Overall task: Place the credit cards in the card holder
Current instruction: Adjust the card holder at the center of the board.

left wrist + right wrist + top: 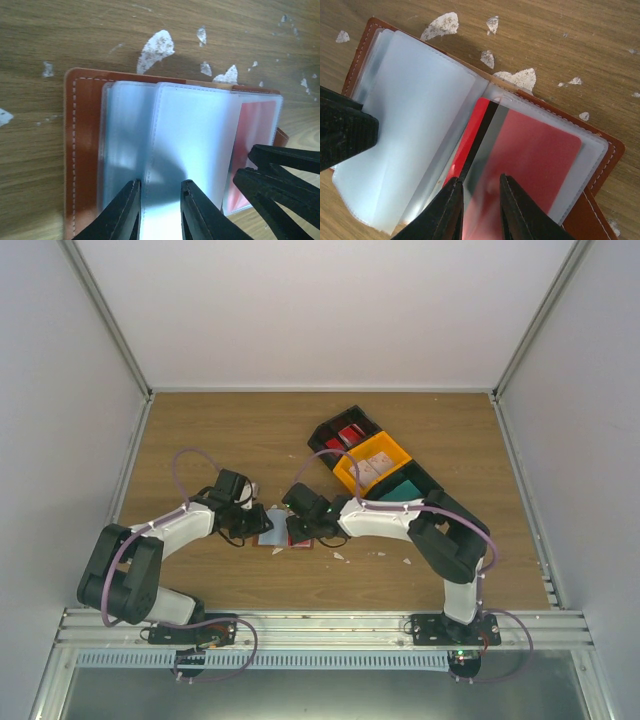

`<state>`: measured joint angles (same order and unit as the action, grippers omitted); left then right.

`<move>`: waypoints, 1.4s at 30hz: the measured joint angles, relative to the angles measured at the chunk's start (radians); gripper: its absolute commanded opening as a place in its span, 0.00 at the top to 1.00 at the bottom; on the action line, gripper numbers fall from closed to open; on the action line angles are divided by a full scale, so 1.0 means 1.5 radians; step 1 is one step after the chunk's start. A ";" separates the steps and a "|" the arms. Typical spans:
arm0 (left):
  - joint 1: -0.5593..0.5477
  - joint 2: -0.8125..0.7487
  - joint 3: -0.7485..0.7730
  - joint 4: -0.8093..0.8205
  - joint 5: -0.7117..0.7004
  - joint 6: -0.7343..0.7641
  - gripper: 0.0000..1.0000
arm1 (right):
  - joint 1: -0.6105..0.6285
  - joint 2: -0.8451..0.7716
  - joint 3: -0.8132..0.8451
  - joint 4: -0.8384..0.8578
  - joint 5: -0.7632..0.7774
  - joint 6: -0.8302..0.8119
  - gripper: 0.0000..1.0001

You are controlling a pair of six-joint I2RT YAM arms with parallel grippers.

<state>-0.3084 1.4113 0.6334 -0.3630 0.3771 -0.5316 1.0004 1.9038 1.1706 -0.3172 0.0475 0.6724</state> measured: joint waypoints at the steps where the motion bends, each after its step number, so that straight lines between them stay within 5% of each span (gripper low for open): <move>1: 0.000 0.000 0.000 0.001 0.007 0.000 0.75 | 0.000 -0.002 -0.003 0.003 0.000 0.002 0.77; 42: -0.003 0.075 -0.026 0.178 0.315 -0.013 0.49 | -0.013 -0.152 -0.165 0.023 0.072 0.080 0.74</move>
<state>-0.3134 1.5242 0.5938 -0.0959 0.8497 -0.5507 0.9813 1.6756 0.9226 -0.2829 0.1562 0.7925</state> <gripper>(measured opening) 0.494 0.258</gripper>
